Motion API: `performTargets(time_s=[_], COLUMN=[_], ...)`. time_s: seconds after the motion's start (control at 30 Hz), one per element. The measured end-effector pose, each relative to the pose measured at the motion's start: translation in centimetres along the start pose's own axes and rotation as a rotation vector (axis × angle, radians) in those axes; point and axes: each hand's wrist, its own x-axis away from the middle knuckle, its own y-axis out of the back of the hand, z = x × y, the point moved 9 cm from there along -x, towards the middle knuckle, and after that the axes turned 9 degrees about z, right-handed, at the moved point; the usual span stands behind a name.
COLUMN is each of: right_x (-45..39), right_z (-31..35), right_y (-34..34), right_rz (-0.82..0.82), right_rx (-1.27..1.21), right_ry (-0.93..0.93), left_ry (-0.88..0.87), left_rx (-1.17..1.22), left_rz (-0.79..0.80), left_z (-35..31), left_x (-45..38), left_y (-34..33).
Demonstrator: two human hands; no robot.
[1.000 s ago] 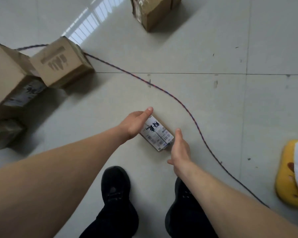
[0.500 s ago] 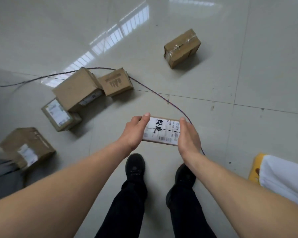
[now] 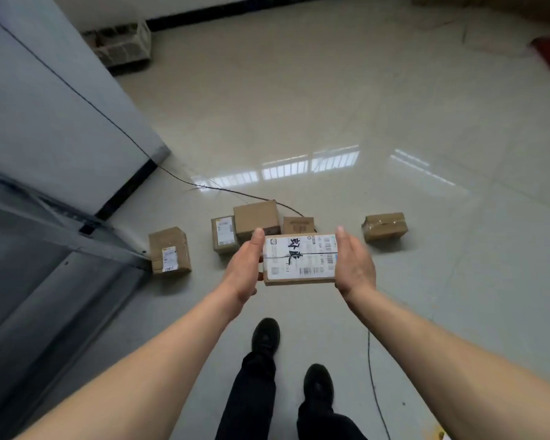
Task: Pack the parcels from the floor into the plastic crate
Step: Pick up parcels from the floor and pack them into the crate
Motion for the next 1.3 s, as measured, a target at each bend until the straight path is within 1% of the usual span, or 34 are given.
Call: performTargets(time_s=[0.13,0.23,0.33,0.53,0.67,0.73,0.87,1.03,1.13,1.3], right_x=[4.9,8.7,13.1,22.8,30.4,34.7,42.2,49.9,54.3,60.1], right_z=[5.9,10.0,13.8,19.7,20.8,21.6,21.5,20.6,20.4,19.6], right_y=[-3.5,-7.1,-11.4,-22.1,-30.7,-34.7,-42.4,-50.8,-54.9,-62.1], right_rz=[0.13,0.209,0.304,0.461,0.575,0.623,0.729,0.825,0.87,0.967], right_rx=[0.096,0.169,0.214,0.281,0.311,0.317,0.312,0.362,0.418,0.495], right_ry=[0.17,0.26,0.339,0.535,0.573,0.628,0.631,0.652,0.687,0.735], left_ry=[-0.072,-0.111,-0.141,-0.254,-0.301,-0.327,-0.344,-0.357,-0.332,-0.328], left_rx=[0.18,0.284,0.368,0.486,0.582,0.596,0.594,0.656,0.674,0.762], left_rz=[-0.123,-0.212,-0.317,-0.453,-0.548,-0.606,-0.676,-0.786,-0.829,-0.959], left_z=[0.5,1.3,3.2,8.3,13.5,16.1,21.5,28.2,31.9,36.8], left_x=[7.7,13.0,17.7,27.0,33.6,37.2,43.5,50.5,53.7,58.8], left_y=[5.3,9.5,14.2,23.6,30.5,33.9,39.6,45.0,47.3,51.0])
